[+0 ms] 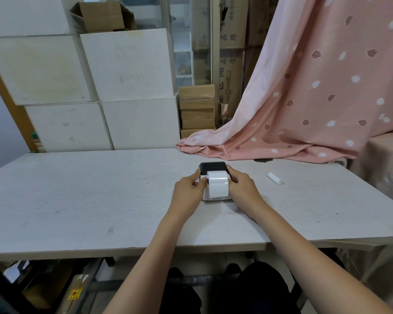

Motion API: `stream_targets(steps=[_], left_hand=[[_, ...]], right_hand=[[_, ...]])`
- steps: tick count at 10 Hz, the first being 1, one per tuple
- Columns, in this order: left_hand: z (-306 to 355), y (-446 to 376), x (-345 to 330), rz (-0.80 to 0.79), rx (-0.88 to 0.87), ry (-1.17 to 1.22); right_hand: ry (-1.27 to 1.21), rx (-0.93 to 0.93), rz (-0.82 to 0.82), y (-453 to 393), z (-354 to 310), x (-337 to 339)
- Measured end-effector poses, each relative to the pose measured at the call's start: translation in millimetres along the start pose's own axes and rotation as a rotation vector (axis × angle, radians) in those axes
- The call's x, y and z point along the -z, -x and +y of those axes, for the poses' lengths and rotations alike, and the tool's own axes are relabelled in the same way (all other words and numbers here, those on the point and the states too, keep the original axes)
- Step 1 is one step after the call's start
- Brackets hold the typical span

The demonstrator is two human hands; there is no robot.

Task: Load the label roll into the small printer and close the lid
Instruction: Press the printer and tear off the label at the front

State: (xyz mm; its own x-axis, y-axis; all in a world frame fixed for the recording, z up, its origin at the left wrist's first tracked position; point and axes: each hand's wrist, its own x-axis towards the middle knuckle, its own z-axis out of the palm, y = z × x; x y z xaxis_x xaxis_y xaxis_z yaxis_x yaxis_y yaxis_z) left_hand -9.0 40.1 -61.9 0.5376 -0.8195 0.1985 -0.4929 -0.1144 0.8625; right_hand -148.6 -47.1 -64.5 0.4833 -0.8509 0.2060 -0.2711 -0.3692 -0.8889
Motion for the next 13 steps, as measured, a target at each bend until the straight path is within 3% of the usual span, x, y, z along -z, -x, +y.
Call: stream_targets(steps=[6,10,11,13], left_hand=[[-0.8,-1.5,-0.9,0.001,0.004,-0.013],[11.9,9.3,8.2,-0.062,0.026,-0.002],[19.2,14.9,16.8,-0.076,0.020,-0.067],[43.7,14.2,39.7,-0.069,-0.001,-0.625]], right_hand=[[-0.015,0.002,-0.003,2.5,-1.7,2.2],[0.034,-0.061,-0.112,12.4,-20.4,14.5],[0.150,-0.086,-0.156,16.7,-31.5,28.1],[0.570,-0.114,-0.115,18.5,-58.9,55.7]])
